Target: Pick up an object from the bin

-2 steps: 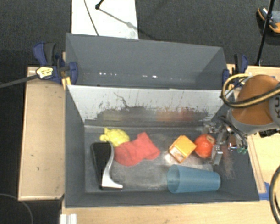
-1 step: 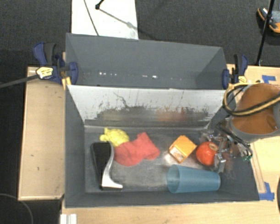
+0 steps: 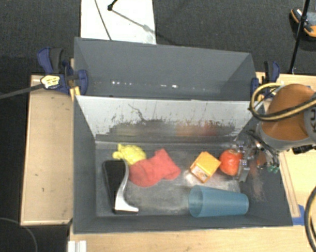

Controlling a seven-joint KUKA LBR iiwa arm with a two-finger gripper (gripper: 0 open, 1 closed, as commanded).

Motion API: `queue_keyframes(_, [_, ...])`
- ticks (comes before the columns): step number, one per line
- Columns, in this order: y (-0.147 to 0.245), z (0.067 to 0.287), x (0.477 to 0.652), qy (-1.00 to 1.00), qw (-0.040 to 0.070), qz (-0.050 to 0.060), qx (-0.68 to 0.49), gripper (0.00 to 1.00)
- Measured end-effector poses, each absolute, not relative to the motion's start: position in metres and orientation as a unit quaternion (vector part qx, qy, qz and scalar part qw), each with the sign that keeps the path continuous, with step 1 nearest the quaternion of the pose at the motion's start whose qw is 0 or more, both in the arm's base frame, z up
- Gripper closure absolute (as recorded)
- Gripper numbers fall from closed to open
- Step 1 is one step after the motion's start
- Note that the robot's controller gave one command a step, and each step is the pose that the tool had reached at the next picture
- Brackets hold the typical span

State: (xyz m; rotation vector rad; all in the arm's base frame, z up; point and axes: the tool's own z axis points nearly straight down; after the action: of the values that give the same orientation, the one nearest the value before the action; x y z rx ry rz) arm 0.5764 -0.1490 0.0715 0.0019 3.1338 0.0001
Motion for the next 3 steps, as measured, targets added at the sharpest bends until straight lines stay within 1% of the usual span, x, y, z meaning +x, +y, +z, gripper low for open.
queue_keyframes(1, [-0.149, 0.071, 0.576, 1.0, 0.004, 0.0, 0.0, 1.0])
queue_keyframes(2, [-0.148, 0.077, 0.575, 1.0, 0.001, 0.001, 0.0, 1.0])
queue_keyframes(3, [-0.148, 0.097, 0.575, 1.0, 0.0, 0.001, 0.0, 1.0])
